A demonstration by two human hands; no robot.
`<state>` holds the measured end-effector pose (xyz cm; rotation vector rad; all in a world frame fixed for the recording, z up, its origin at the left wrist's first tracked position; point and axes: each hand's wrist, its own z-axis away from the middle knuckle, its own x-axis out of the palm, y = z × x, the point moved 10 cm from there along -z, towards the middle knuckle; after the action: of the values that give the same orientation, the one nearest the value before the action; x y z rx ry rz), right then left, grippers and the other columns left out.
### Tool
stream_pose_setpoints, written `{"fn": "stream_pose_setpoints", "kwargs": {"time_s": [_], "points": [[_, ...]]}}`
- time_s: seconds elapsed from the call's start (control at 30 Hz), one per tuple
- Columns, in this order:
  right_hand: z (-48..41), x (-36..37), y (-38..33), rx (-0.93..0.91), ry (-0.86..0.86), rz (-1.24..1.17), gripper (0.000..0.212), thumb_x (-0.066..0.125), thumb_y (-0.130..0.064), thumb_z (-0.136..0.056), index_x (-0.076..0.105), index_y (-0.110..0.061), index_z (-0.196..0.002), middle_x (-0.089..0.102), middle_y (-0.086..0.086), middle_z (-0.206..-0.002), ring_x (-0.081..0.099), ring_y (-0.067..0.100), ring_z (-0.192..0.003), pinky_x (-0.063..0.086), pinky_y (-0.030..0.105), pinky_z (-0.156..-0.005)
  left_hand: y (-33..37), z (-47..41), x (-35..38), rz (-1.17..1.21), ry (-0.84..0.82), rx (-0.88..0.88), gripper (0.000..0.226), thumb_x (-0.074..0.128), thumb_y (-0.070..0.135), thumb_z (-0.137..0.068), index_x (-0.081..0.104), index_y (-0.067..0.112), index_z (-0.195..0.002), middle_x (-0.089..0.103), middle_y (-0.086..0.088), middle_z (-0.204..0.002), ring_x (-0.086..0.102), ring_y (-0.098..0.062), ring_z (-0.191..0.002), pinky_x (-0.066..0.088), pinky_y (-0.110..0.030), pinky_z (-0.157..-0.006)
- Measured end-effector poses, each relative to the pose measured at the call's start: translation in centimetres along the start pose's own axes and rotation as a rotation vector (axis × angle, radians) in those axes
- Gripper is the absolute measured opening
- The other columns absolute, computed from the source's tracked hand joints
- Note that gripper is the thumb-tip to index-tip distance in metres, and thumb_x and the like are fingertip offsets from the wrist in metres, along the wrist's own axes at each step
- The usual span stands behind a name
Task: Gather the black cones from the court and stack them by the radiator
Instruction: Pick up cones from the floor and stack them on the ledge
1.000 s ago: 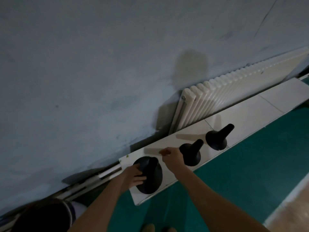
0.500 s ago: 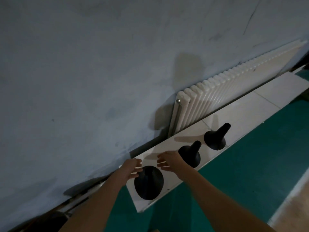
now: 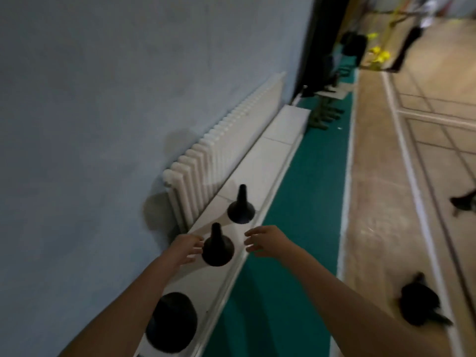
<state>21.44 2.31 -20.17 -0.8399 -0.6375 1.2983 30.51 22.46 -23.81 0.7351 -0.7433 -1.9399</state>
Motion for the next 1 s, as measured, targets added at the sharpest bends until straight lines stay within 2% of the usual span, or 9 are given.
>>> {"fn": "stream_pose_setpoints", "kwargs": {"time_s": [0.13, 0.23, 0.33, 0.43, 0.53, 0.6, 0.67, 0.8, 1.0], "points": [[5.9, -11.3, 3.1, -0.052, 0.240, -0.095, 0.014, 0.057, 0.001, -0.089, 0.065, -0.010, -0.088, 0.064, 0.011, -0.080, 0.061, 0.016, -0.063, 0.049, 0.025, -0.060, 3.1, 2.0, 11.6, -0.166, -0.120, 0.038, 0.021, 0.045, 0.014, -0.097, 0.060, 0.006, -0.110, 0.061, -0.009, -0.108, 0.058, -0.023, -0.098, 0.043, -0.032, -0.078], [12.2, -19.7, 7.3, -0.060, 0.384, -0.205, 0.018, 0.058, 0.005, -0.089, 0.061, -0.005, -0.103, 0.064, 0.008, -0.078, 0.060, 0.013, -0.063, 0.049, 0.021, -0.058, 3.3, 4.5, 22.5, -0.258, -0.280, 0.064, 0.015, 0.046, 0.013, -0.097, 0.061, 0.010, -0.101, 0.062, -0.009, -0.105, 0.060, -0.020, -0.089, 0.041, -0.032, -0.081], [19.9, -27.6, 13.0, -0.029, 0.540, -0.299, 0.017, 0.056, 0.003, -0.091, 0.060, -0.003, -0.107, 0.064, 0.009, -0.080, 0.059, 0.015, -0.067, 0.049, 0.018, -0.056, 2.1, 9.2, 34.2, -0.414, -0.438, 0.122, 0.018, 0.046, 0.010, -0.095, 0.062, 0.012, -0.104, 0.066, -0.002, -0.099, 0.062, -0.014, -0.086, 0.043, -0.031, -0.079], [28.7, -34.7, 19.4, -0.002, 0.734, -0.364, 0.019, 0.061, -0.004, -0.090, 0.064, -0.002, -0.109, 0.068, 0.008, -0.084, 0.064, 0.015, -0.070, 0.051, 0.020, -0.060, -0.3, 15.3, 44.9, -0.578, -0.590, 0.173, 0.021, 0.049, 0.011, -0.094, 0.062, 0.015, -0.109, 0.065, -0.003, -0.112, 0.062, -0.016, -0.100, 0.047, -0.034, -0.085], [38.4, -41.4, 26.8, 0.016, 0.977, -0.425, 0.015, 0.060, -0.008, -0.092, 0.066, -0.005, -0.105, 0.070, 0.009, -0.090, 0.067, 0.018, -0.075, 0.052, 0.023, -0.062, -4.2, 21.6, 54.9, -0.692, -0.711, 0.185, 0.024, 0.049, 0.012, -0.095, 0.062, 0.011, -0.115, 0.064, -0.006, -0.117, 0.061, -0.018, -0.103, 0.048, -0.033, -0.086], [44.5, -44.2, 31.9, 0.045, 1.091, -0.509, 0.016, 0.055, -0.006, -0.094, 0.064, 0.000, -0.106, 0.068, 0.010, -0.085, 0.065, 0.021, -0.072, 0.052, 0.028, -0.067, -6.9, 25.6, 60.8, -0.774, -0.763, 0.181, 0.029, 0.049, 0.011, -0.097, 0.059, 0.006, -0.124, 0.061, -0.010, -0.124, 0.059, -0.022, -0.109, 0.046, -0.032, -0.086], [50.0, -45.9, 36.2, 0.069, 1.177, -0.567, 0.016, 0.053, -0.005, -0.095, 0.063, 0.004, -0.103, 0.065, 0.011, -0.081, 0.063, 0.020, -0.068, 0.052, 0.028, -0.066, -9.3, 29.4, 65.8, -0.848, -0.808, 0.171, 0.033, 0.047, 0.011, -0.099, 0.053, 0.003, -0.131, 0.056, -0.012, -0.132, 0.056, -0.024, -0.115, 0.043, -0.036, -0.093], [59.0, -47.1, 43.9, 0.147, 1.339, -0.672, 0.019, 0.053, -0.013, -0.097, 0.065, 0.000, -0.103, 0.068, 0.015, -0.096, 0.068, 0.023, -0.082, 0.056, 0.027, -0.070, -13.5, 36.0, 73.3, -0.935, -0.927, 0.104, 0.039, 0.031, 0.011, -0.104, 0.040, -0.001, -0.140, 0.044, -0.012, -0.144, 0.042, -0.027, -0.133, 0.035, -0.037, -0.104], [64.4, -47.3, 52.2, 0.266, 1.425, -0.877, 0.023, 0.050, -0.018, -0.098, 0.064, -0.002, -0.105, 0.068, 0.014, -0.093, 0.068, 0.023, -0.079, 0.054, 0.029, -0.067, -18.3, 39.0, 81.5, -1.147, -1.026, 0.255, 0.027, 0.043, 0.016, -0.100, 0.059, 0.010, -0.120, 0.058, -0.007, -0.128, 0.056, -0.023, -0.116, 0.045, -0.038, -0.096]]}}
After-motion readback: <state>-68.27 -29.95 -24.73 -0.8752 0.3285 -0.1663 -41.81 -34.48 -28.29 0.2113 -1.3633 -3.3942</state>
